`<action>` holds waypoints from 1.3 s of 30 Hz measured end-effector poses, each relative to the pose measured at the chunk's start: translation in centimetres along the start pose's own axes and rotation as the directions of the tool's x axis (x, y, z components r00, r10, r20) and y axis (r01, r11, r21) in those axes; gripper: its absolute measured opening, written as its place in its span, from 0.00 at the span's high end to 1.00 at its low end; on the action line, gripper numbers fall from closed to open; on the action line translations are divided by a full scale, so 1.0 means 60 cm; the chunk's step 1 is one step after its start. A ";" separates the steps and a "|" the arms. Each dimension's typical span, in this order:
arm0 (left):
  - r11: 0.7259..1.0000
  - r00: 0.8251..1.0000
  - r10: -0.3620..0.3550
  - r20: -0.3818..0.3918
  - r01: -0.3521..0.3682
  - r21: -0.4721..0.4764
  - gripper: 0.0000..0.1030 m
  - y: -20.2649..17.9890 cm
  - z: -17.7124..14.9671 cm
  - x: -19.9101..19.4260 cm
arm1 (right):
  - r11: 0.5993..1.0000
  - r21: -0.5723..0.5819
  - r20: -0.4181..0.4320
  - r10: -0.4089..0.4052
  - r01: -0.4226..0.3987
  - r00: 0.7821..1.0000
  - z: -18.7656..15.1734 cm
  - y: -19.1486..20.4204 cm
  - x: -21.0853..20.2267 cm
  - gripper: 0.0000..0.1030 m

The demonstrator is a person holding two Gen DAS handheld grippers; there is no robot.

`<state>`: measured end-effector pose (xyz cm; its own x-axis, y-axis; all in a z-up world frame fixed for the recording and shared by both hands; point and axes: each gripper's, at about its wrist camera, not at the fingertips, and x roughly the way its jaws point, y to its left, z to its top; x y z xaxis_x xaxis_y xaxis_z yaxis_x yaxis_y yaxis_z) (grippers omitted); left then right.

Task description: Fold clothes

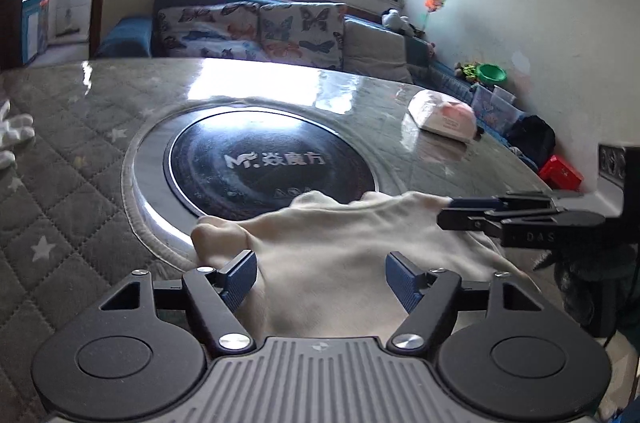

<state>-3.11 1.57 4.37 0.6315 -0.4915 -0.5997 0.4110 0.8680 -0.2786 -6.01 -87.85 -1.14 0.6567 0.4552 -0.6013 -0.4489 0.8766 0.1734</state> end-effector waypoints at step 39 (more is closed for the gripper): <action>0.974 0.977 0.211 0.032 -0.207 -0.095 0.00 0.052 0.004 -0.056 | 0.919 -0.382 0.035 0.124 -0.101 0.992 -0.025 0.190 -0.062 0.01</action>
<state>-3.79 5.88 5.67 0.7245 -0.2991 -0.6210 0.2065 0.9537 -0.2186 -14.50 -79.79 1.90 0.6169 0.5657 -0.5472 -0.7104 0.6995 -0.0778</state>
